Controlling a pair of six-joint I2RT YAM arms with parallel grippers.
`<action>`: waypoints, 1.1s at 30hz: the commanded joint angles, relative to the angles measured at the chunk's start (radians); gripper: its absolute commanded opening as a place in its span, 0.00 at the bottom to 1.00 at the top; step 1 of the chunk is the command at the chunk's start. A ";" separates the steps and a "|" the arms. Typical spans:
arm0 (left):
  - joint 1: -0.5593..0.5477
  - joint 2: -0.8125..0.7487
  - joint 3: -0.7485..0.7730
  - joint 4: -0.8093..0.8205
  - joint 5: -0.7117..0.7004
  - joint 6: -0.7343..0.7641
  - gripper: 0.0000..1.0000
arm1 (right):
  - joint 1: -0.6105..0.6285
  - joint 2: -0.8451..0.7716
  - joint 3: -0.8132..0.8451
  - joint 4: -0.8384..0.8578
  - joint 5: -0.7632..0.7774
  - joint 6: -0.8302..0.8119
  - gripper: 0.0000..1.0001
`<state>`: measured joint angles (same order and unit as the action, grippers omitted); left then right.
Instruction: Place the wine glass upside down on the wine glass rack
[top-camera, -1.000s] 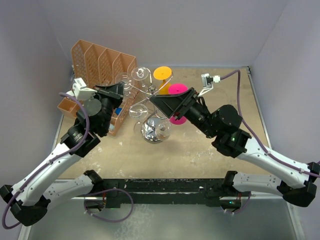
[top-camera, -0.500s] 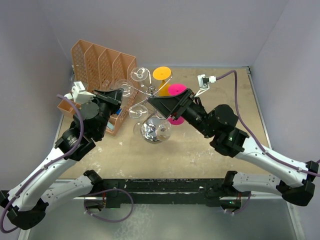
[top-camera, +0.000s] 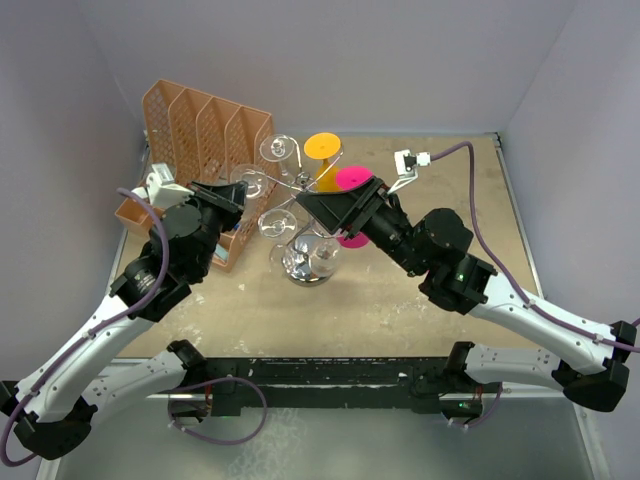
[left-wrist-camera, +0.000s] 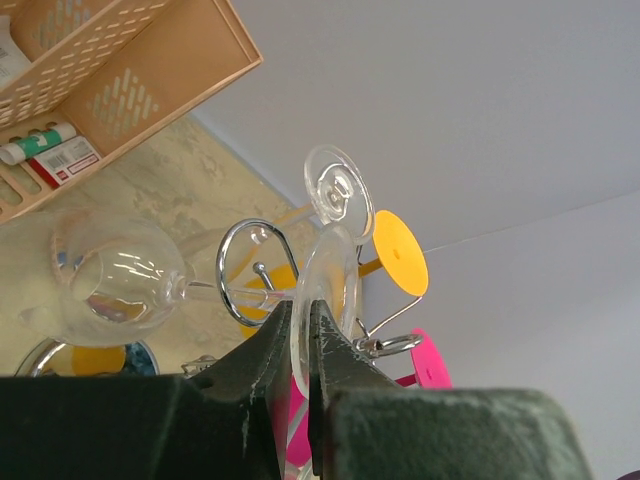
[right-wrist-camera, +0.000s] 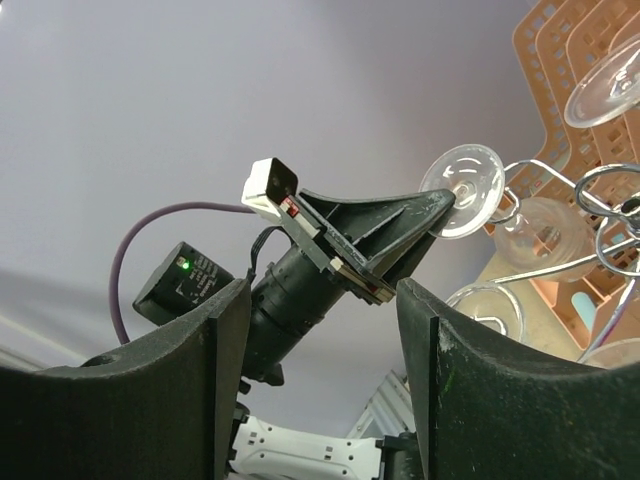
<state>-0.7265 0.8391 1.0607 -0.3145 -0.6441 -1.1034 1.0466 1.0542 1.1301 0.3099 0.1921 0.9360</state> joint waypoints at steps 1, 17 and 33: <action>0.009 -0.011 0.016 0.032 -0.007 0.039 0.06 | 0.003 -0.007 0.044 0.003 0.045 0.021 0.61; 0.009 0.017 0.028 -0.038 0.004 0.020 0.13 | 0.003 -0.031 0.046 -0.082 0.119 0.072 0.59; 0.009 0.061 0.157 -0.185 0.071 0.108 0.42 | 0.003 -0.140 0.026 -0.287 0.225 0.065 0.67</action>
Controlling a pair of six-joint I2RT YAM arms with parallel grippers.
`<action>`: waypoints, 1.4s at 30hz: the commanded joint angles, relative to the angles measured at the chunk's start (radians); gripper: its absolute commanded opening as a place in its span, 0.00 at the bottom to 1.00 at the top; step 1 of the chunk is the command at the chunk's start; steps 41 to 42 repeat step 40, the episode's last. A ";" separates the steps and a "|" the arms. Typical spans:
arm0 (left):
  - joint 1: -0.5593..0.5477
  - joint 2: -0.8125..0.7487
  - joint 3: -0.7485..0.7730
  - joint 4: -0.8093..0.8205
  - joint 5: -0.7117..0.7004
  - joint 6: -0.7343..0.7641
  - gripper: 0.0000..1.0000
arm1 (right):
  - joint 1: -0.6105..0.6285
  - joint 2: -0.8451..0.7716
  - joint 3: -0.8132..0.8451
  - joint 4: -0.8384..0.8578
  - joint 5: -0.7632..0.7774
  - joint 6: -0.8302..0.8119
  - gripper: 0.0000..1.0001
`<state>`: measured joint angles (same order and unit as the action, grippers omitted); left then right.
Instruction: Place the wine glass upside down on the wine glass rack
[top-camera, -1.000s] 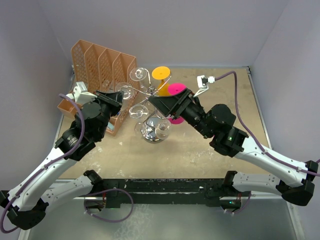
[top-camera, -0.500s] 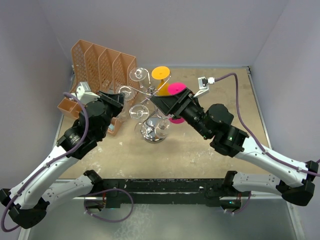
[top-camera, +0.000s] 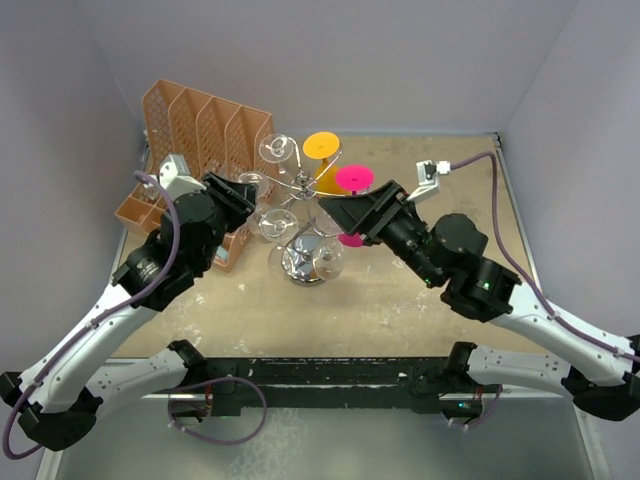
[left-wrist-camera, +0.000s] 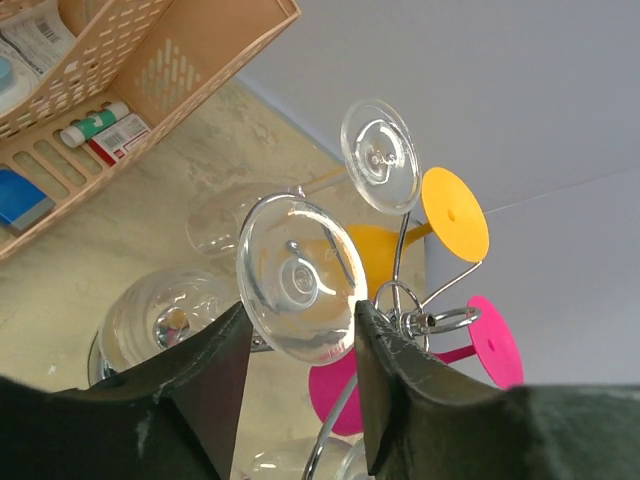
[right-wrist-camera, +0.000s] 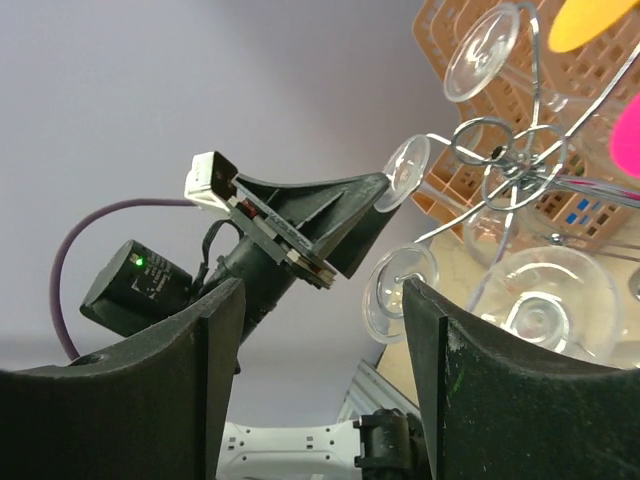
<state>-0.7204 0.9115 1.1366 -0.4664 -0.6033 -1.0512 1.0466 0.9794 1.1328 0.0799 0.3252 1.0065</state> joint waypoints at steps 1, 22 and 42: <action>0.003 -0.017 0.092 -0.045 0.030 0.063 0.45 | 0.002 -0.076 0.031 -0.085 0.107 -0.012 0.68; 0.003 -0.386 0.186 -0.501 -0.318 0.407 0.59 | 0.002 -0.437 0.014 -0.582 0.684 -0.193 0.80; 0.003 -0.445 0.267 -0.565 -0.461 0.473 0.63 | 0.002 -0.504 0.024 -0.614 0.712 -0.173 0.84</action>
